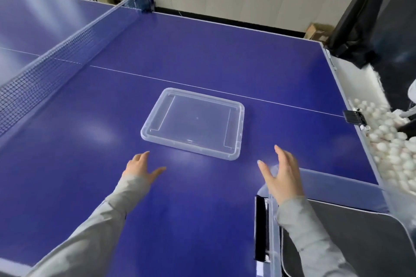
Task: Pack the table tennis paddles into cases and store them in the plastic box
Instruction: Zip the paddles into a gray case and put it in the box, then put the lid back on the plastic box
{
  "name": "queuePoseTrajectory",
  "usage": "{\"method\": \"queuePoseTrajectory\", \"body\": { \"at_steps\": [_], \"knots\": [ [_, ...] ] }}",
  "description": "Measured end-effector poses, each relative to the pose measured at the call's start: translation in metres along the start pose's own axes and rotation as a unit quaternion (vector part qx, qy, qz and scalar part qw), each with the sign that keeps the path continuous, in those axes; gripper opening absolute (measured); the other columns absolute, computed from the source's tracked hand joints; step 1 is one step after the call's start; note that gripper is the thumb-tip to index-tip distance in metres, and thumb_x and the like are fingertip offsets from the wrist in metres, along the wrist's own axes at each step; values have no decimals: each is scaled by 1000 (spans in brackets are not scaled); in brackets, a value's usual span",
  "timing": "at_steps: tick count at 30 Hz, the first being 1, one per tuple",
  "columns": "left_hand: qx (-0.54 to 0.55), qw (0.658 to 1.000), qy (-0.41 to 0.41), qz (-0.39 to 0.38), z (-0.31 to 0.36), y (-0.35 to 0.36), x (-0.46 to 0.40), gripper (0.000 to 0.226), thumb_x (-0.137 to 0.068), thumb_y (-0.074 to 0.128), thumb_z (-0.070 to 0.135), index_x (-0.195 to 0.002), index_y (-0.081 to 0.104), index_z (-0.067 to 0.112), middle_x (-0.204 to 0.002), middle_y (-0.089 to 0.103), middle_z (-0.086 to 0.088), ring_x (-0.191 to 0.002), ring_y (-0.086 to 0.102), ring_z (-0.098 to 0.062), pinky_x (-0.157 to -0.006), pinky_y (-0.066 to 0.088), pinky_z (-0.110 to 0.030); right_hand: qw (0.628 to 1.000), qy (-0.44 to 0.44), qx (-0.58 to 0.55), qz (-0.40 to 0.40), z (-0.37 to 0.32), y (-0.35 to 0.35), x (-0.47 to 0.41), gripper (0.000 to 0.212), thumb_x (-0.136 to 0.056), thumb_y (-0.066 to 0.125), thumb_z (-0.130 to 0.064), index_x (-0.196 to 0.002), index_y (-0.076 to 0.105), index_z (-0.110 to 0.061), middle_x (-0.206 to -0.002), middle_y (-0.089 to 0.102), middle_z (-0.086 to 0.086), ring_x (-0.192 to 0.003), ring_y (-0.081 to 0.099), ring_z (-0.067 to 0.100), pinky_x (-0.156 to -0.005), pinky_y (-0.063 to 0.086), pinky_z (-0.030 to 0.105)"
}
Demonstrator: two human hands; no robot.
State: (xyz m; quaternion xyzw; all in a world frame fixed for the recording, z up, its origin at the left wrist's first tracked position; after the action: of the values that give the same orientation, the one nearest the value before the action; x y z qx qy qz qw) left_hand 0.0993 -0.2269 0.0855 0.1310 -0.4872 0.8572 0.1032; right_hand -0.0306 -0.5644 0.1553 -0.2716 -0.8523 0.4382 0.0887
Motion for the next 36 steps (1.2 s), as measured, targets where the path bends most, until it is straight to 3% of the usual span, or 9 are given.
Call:
{"method": "queuePoseTrajectory", "body": {
  "at_steps": [5, 12, 20, 28, 33, 36],
  "knots": [
    [-65, 997, -29, 1, -43, -25, -92, 80, -83, 59, 55, -143, 31, 11, -142, 39, -9, -133, 31, -28, -100, 39, -45, 994, 41, 81, -59, -25, 70, -63, 62, -91, 58, -34, -142, 37, -5, -141, 42, 13, -133, 32, 30, -108, 29, 41],
    [-95, 995, -10, 8, -41, -17, -190, 74, -84, 56, 56, -138, 37, 10, -138, 41, -10, -128, 34, -30, -97, 37, -45, 963, 134, 191, -138, 11, 132, -112, 63, -93, 48, -44, -143, 33, -8, -142, 41, 11, -133, 32, 30, -106, 32, 41],
    [-84, 995, -15, 53, -32, 13, -254, 65, -78, 63, 58, -117, 52, 7, -129, 41, -11, -120, 35, -32, -96, 34, -44, 942, 168, 246, -153, 41, 183, -139, 60, -94, 43, -50, -139, 39, -10, -144, 38, 7, -134, 30, 27, -105, 32, 42],
    [-12, 997, -18, 70, -23, 29, -258, 72, -74, 72, 49, -124, 49, 3, -136, 35, -10, -123, 32, -32, -99, 30, -44, 958, 213, 170, -91, 40, 202, -134, 64, -92, 52, -44, -137, 38, -1, -148, 32, 10, -137, 26, 28, -106, 30, 45],
    [40, 997, -46, 52, -22, 24, -253, 83, -72, 73, 50, -131, 41, 3, -133, 40, -15, -126, 36, -33, -102, 30, -43, 969, 236, 67, -33, 30, 188, -137, 61, -88, 61, -35, -133, 37, -2, -134, 43, 14, -124, 41, 32, -97, 37, 42],
    [84, 994, -67, 23, -22, 21, -244, 81, -72, 75, 48, -129, 40, 2, -129, 46, -15, -118, 45, -34, -93, 38, -41, 972, 233, 19, -24, 21, 173, -139, 60, -87, 63, -31, -132, 36, -3, -131, 44, 14, -117, 47, 31, -89, 42, 38]
  ]
}}
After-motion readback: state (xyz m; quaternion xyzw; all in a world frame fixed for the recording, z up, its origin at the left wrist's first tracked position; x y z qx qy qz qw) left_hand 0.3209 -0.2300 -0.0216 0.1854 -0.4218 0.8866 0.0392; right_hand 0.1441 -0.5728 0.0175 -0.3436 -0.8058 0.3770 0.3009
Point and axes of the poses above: each hand's wrist, its own x-axis away from the middle knuckle, its own y-axis out of the palm, z = x × y, the point moved 6 cm from there along -x, towards the middle knuckle
